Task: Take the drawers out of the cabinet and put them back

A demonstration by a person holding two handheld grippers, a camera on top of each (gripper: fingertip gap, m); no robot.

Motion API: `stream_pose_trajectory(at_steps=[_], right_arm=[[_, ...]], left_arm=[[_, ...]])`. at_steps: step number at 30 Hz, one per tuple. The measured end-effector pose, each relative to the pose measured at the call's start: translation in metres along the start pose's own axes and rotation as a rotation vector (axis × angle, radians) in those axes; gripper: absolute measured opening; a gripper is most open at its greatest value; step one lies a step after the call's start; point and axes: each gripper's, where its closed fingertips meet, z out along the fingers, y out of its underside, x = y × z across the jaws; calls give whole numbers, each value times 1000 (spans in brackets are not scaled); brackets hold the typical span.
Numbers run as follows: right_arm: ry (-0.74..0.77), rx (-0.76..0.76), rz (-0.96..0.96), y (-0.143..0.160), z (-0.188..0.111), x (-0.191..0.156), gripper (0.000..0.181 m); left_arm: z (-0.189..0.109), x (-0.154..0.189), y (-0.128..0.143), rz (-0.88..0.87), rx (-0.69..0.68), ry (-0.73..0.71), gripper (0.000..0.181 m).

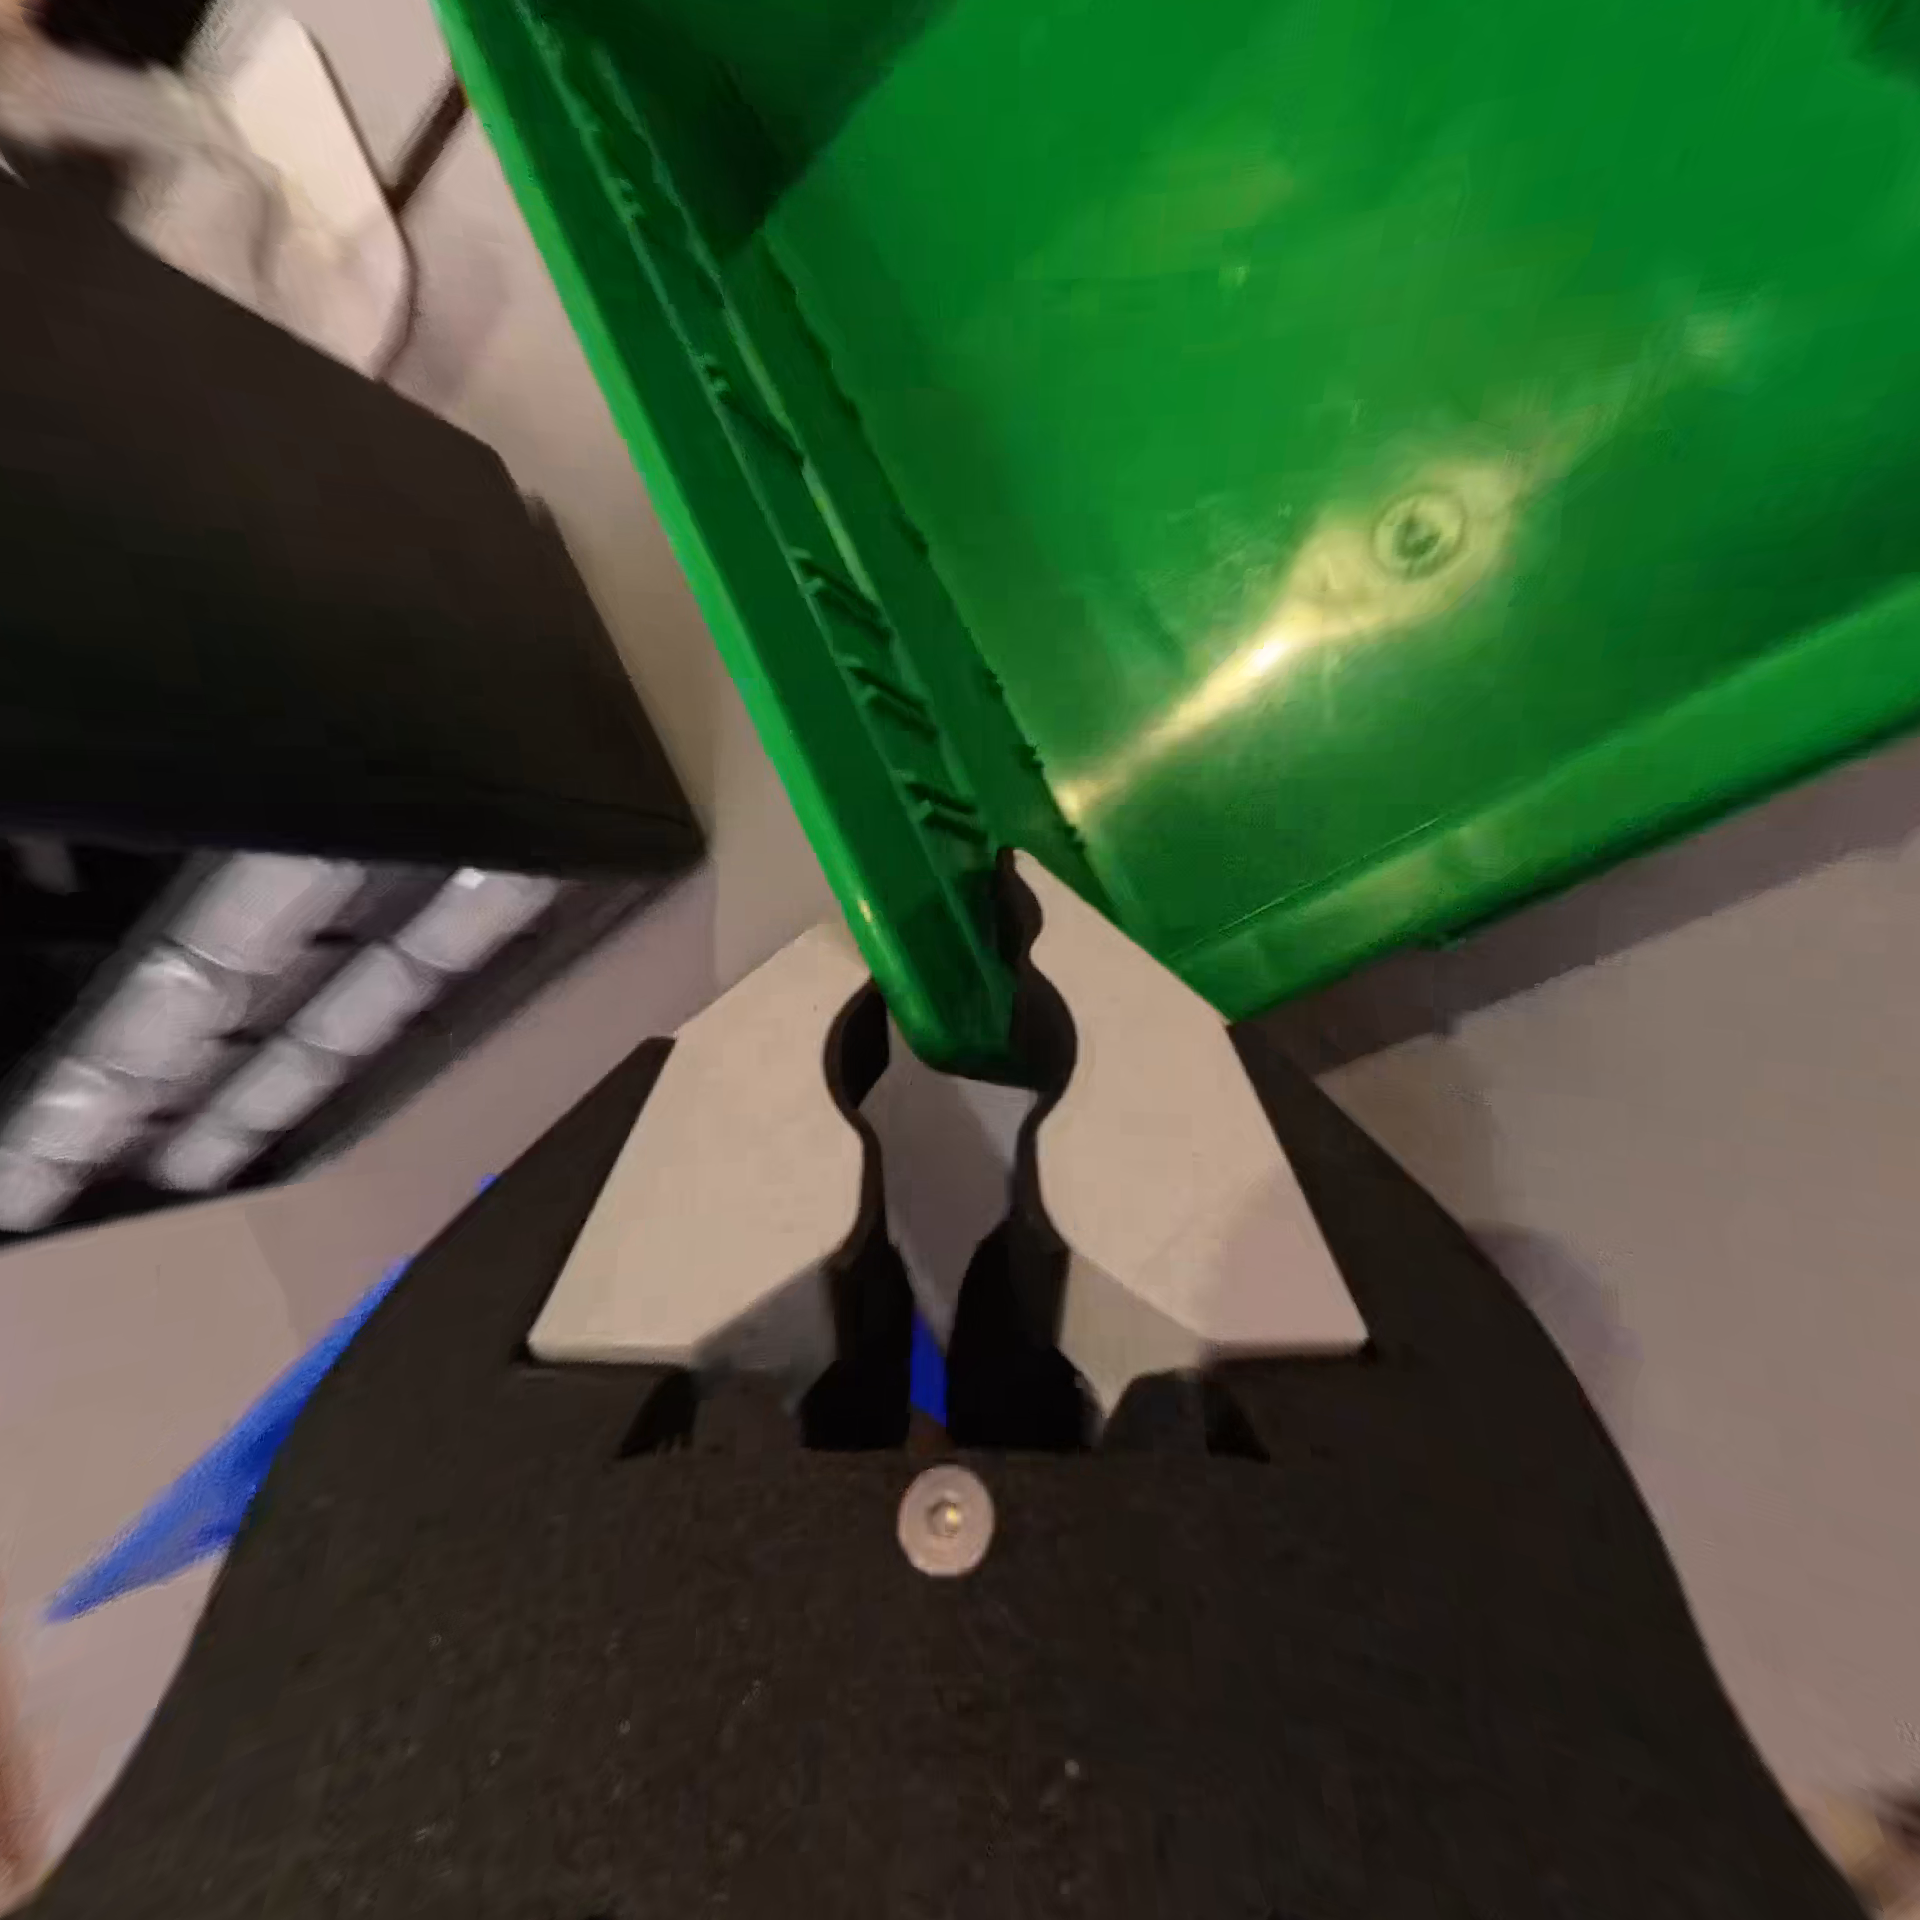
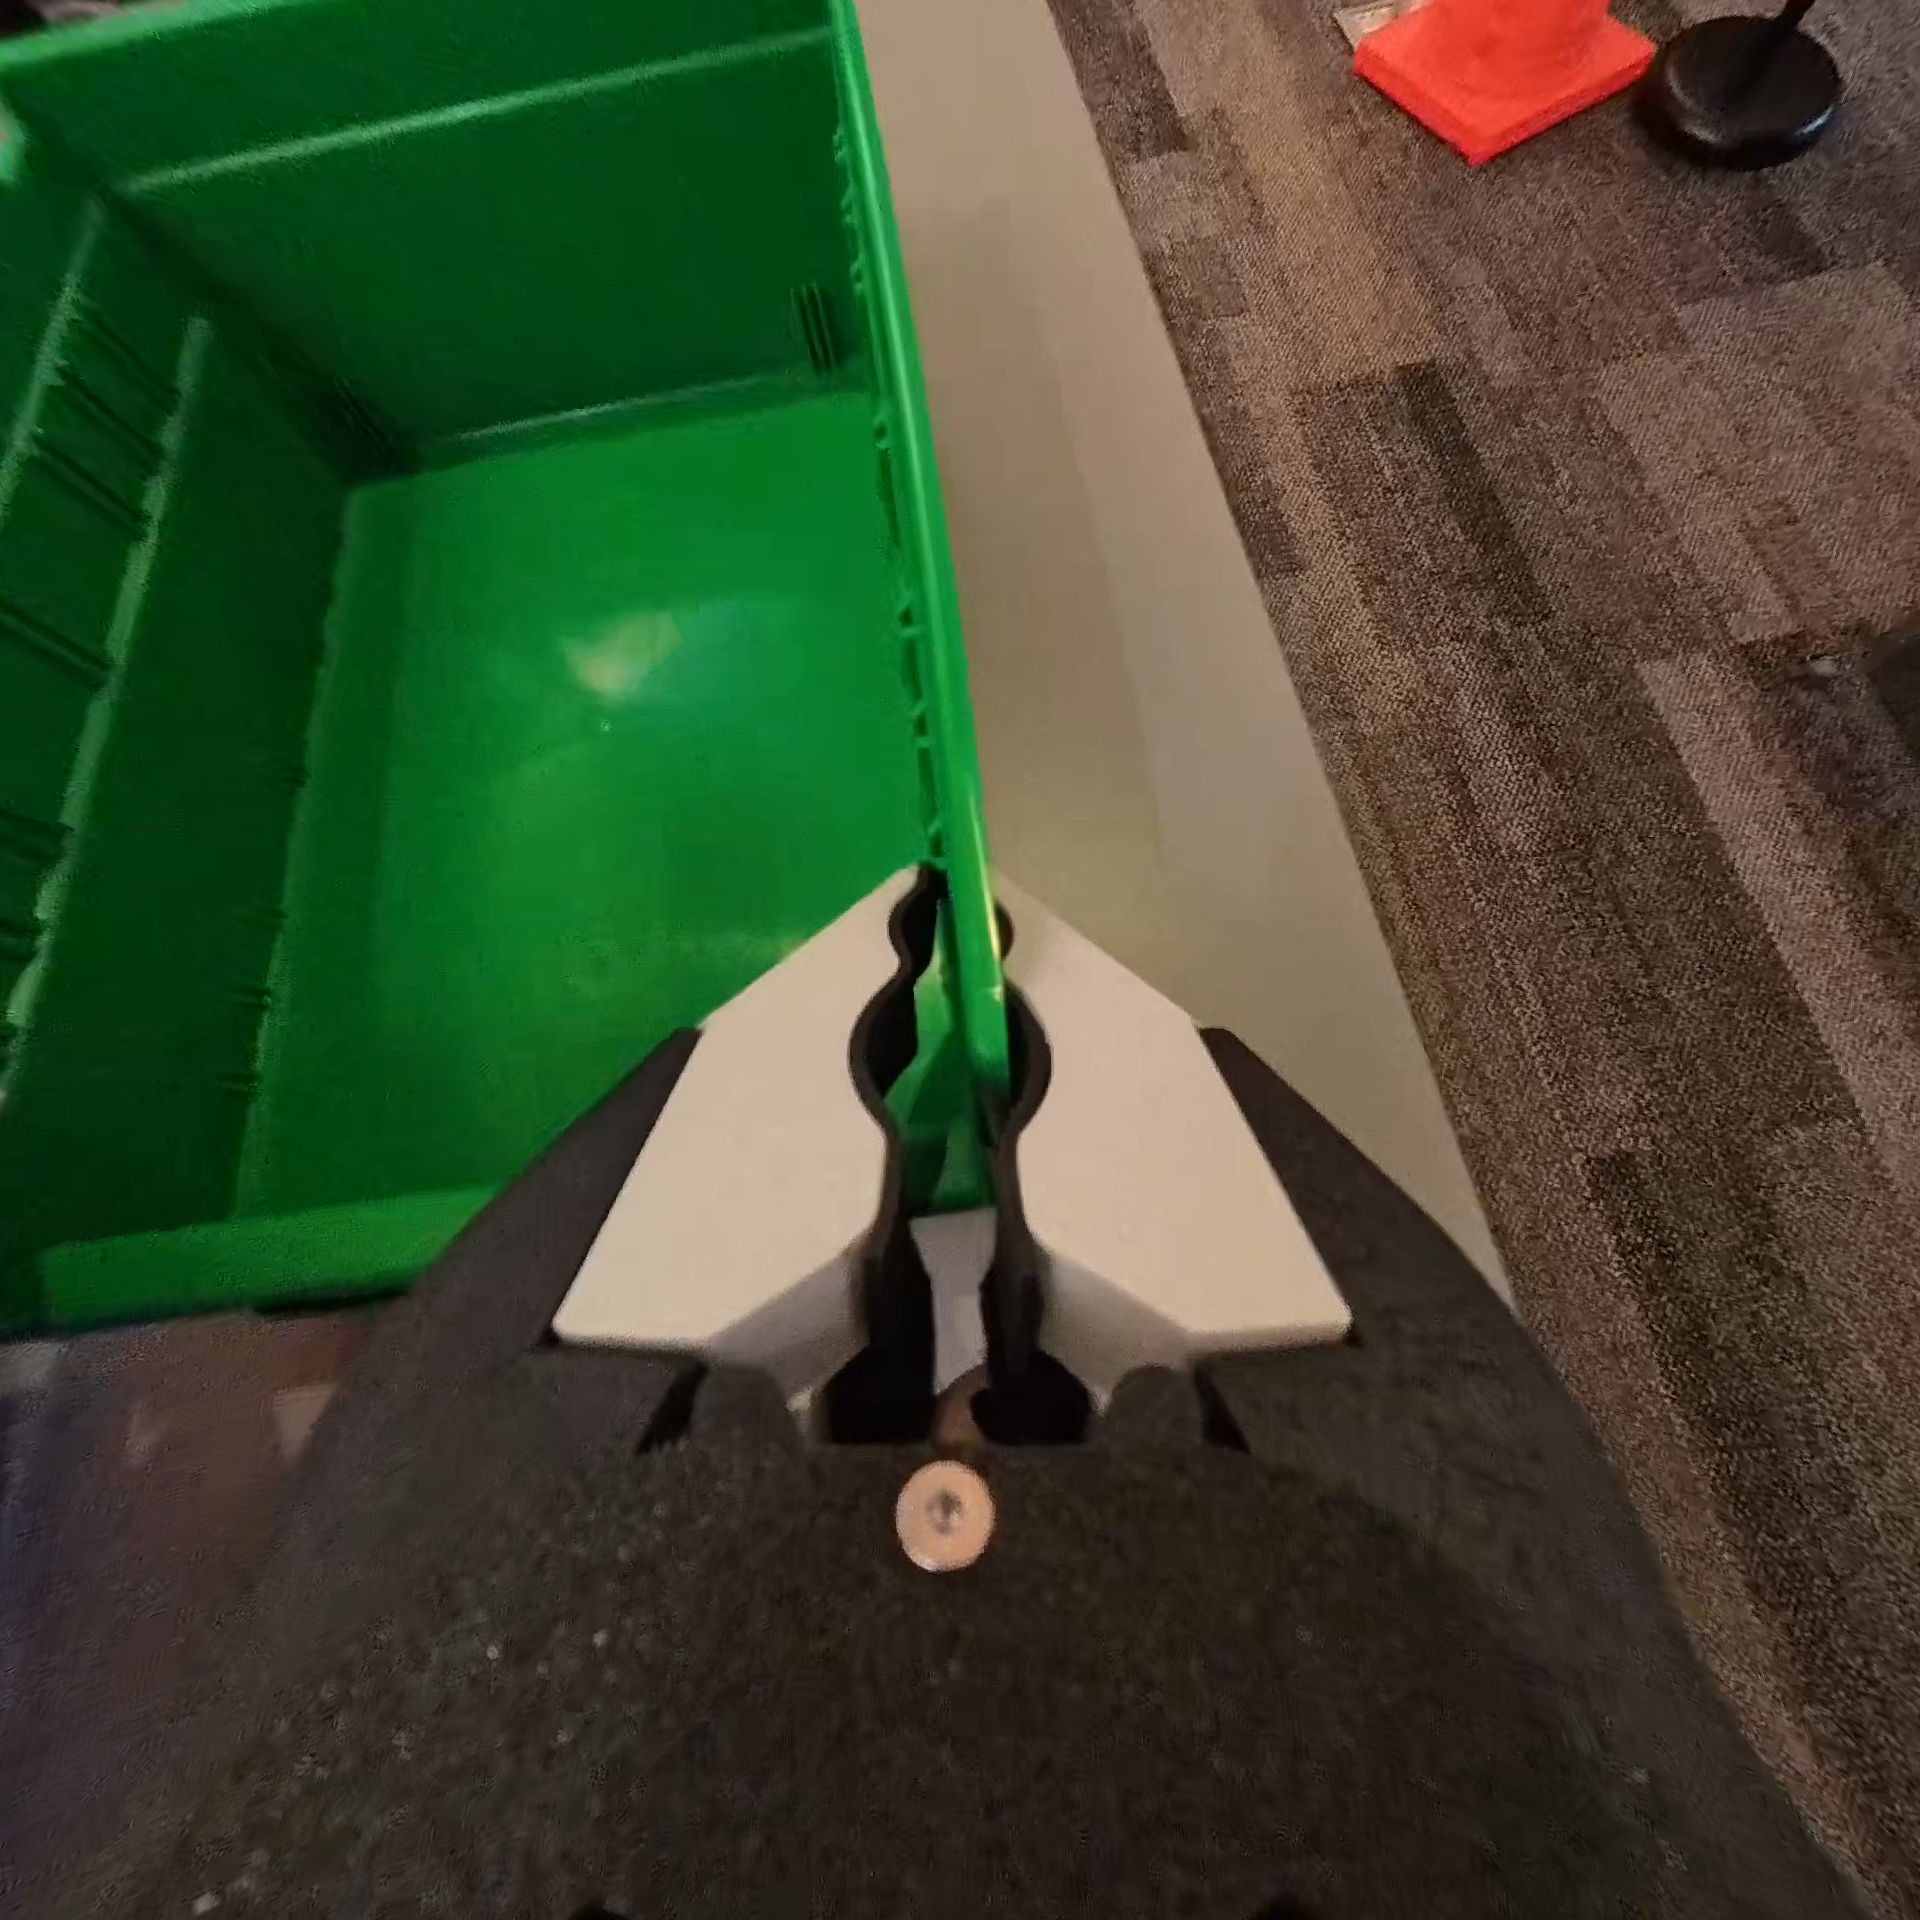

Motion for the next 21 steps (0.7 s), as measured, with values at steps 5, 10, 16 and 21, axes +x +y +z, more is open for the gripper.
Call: stream_pose_trajectory(at_steps=[5, 10, 16, 21], right_arm=[[22, 33, -30, -5, 5, -4, 6], [14, 76, -49, -7, 7, -9, 5], [99, 90, -79, -13, -3, 0, 21], [-127, 82, -96, -43, -78, -67, 33]], left_arm=[[6, -4, 4, -13, -57, -37, 28], [-25, -14, -2, 22, 1, 15, 53], [-140, -63, -20, 71, 369, 332, 54], [-143, -191, 83, 143, 565, 472, 46]])
